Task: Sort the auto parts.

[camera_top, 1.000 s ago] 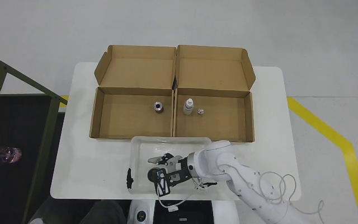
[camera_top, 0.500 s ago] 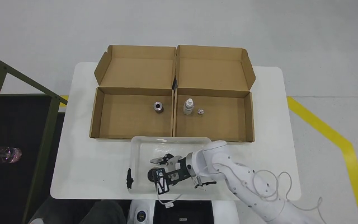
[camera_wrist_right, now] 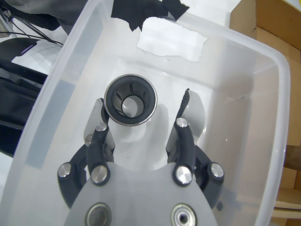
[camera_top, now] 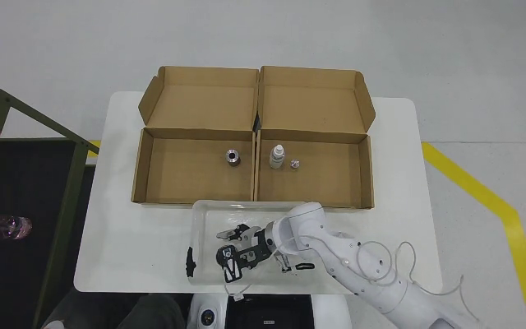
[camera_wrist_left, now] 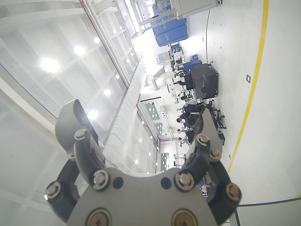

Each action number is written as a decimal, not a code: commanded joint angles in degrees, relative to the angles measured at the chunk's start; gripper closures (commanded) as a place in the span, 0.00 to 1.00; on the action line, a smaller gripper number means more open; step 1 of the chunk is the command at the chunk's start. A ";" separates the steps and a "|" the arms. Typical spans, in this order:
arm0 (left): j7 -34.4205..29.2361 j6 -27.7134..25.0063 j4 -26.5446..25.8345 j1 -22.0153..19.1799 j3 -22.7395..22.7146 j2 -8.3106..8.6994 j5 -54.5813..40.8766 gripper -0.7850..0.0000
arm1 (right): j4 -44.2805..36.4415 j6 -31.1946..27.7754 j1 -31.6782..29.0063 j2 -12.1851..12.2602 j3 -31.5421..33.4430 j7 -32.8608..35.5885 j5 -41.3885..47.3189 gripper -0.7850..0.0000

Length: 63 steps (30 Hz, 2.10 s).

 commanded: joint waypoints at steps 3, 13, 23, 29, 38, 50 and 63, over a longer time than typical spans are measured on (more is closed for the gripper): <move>0.00 0.00 0.00 0.00 0.00 0.00 0.00 0.00 | 1.45 0.43 1.00 -0.50 -1.25 -0.94 -0.26 0.31; 0.00 0.00 0.00 0.00 0.00 0.00 0.00 0.00 | 3.86 0.74 2.69 -1.43 -3.28 -2.75 -0.46 0.45; 0.00 0.00 0.00 0.00 0.00 0.00 0.00 0.00 | 4.92 0.38 3.36 -1.92 -4.23 -4.69 -0.02 0.58; 0.00 0.00 0.00 0.00 0.00 0.00 0.00 0.00 | 5.82 0.44 3.84 -2.01 -3.74 -5.77 0.78 0.98; 0.00 0.00 0.00 0.00 0.00 0.00 0.00 0.00 | 4.31 -0.26 3.58 -1.33 -1.33 -6.75 2.01 1.00; 0.00 0.00 0.00 0.00 0.00 0.00 0.00 0.00 | -0.92 -1.02 1.35 0.40 3.38 -7.00 3.33 1.00; 0.00 0.00 0.00 0.00 0.00 0.00 0.00 0.00 | -6.42 -1.19 0.74 1.64 7.36 -6.92 4.24 1.00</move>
